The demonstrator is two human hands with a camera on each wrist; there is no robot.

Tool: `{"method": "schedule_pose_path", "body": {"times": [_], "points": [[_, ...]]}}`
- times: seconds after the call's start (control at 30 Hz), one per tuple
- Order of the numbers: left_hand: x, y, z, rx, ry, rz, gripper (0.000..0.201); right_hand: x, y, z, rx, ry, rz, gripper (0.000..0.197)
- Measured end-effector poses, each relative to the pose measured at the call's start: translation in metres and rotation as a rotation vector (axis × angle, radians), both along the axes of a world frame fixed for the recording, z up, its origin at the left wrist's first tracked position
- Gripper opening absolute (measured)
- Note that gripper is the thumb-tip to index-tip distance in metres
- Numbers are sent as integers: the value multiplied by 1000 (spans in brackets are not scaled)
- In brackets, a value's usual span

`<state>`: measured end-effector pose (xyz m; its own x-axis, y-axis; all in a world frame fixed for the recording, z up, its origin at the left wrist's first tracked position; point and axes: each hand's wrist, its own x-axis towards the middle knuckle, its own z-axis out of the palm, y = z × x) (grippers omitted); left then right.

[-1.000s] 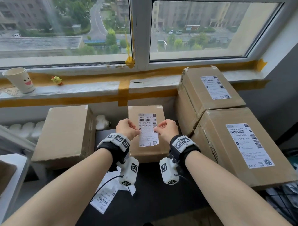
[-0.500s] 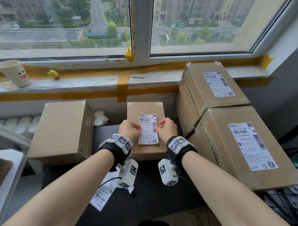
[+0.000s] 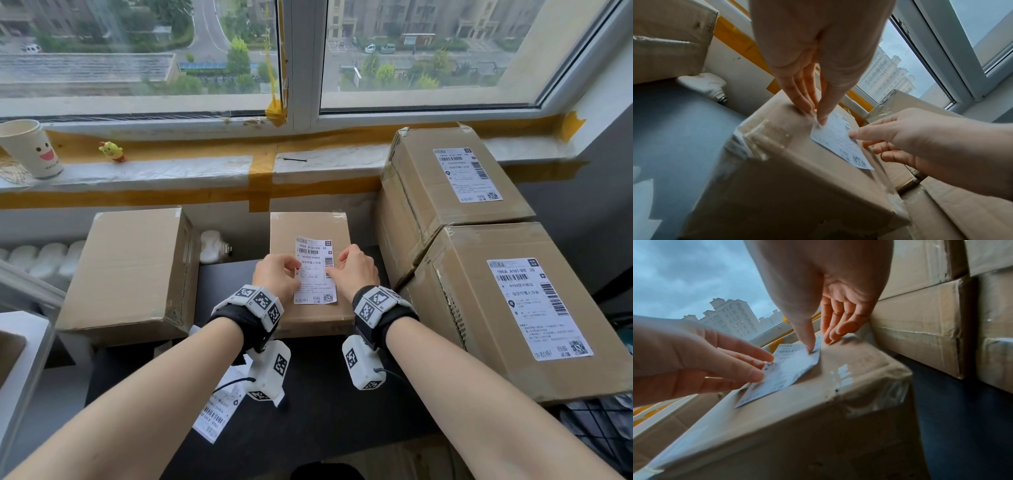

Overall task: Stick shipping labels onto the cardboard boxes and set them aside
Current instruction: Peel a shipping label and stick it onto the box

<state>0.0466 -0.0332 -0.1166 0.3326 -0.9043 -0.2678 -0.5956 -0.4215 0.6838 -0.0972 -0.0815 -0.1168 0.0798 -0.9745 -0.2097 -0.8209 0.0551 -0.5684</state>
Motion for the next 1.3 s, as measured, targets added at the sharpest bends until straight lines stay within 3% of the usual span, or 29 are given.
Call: {"method": "schedule_pose_path", "body": {"times": [0.13,0.33,0.47,0.7,0.93,1.17,1.3], "points": [[7,2,5,4,-132,-115,33,-7,-2,-1,-75,31,105,26],[13,11,8,75,-312,-298,56,-12,7,0,4,312,598,60],[18,16,9,128,-242,-366,76,-10,11,-2,56,358,611,65],[26,15,5,177,-290,-461,99,16,-9,-1,94,392,615,64],[30,14,1,183,-319,-515,114,43,-11,-1,121,352,711,59],[32,18,3,313,-410,-593,132,29,19,4,141,288,752,56],[31,23,2,336,-442,-618,130,19,39,0,116,288,769,57]]}}
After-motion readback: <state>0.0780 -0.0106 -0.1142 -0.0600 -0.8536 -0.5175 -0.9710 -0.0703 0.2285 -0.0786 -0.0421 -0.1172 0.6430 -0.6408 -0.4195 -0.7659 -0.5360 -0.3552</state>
